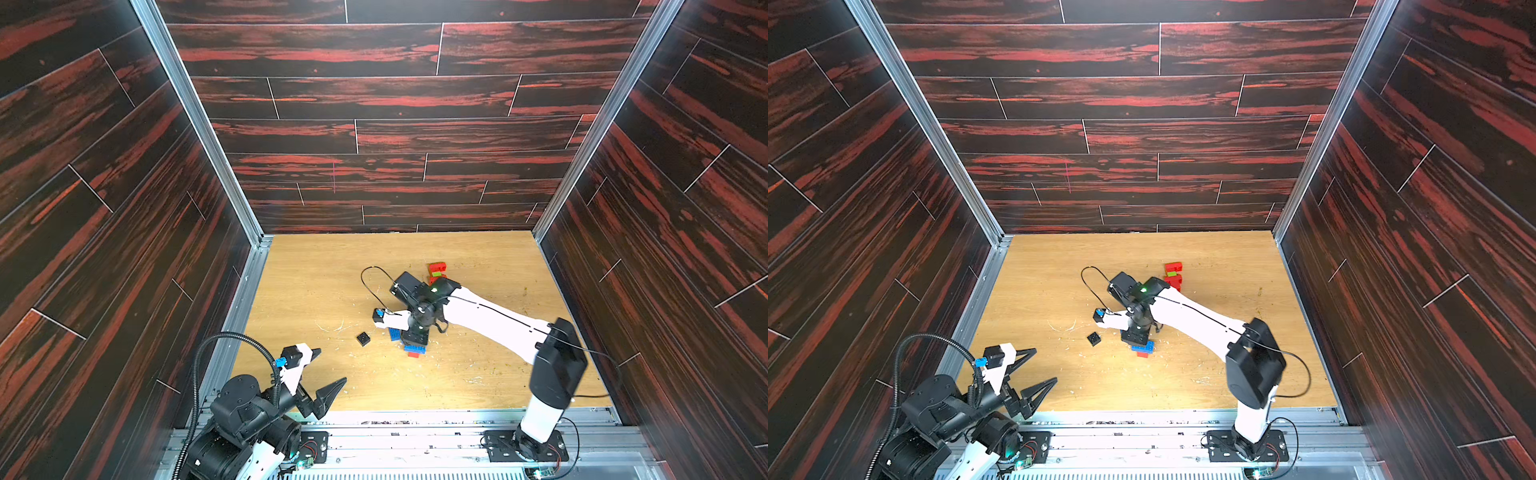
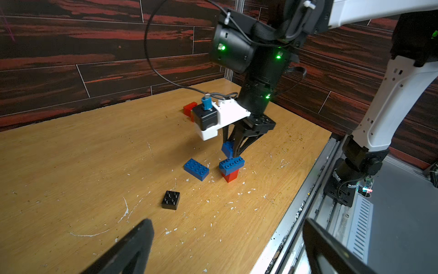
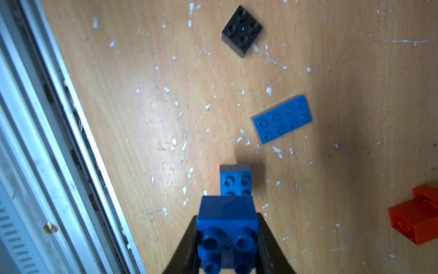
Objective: Assemble the letter f with lego
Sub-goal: Pick up the lego brick from the center of the board, then assemble the lego brick with the lego brick.
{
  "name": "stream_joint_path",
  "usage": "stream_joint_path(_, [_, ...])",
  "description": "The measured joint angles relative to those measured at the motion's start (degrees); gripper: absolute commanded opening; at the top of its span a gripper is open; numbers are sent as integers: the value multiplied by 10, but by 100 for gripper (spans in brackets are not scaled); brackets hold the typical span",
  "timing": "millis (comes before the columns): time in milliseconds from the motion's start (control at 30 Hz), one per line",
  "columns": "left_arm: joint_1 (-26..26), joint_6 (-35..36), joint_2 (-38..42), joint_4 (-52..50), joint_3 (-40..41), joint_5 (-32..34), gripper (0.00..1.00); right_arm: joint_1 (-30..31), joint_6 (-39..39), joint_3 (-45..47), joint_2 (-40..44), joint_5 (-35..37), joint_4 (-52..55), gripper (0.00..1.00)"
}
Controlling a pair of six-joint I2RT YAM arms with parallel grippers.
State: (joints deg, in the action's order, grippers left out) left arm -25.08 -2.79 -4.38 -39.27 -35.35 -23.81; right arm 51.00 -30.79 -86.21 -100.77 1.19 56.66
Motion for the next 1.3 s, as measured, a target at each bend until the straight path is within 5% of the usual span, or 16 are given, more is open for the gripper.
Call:
stream_joint_path(400, [0, 0, 0, 0, 0, 0, 100, 0, -26, 104, 44, -21, -2, 19])
stream_joint_path(1300, [0, 0, 0, 0, 0, 0, 100, -40, -55, 99, 27, -7, -54, 20])
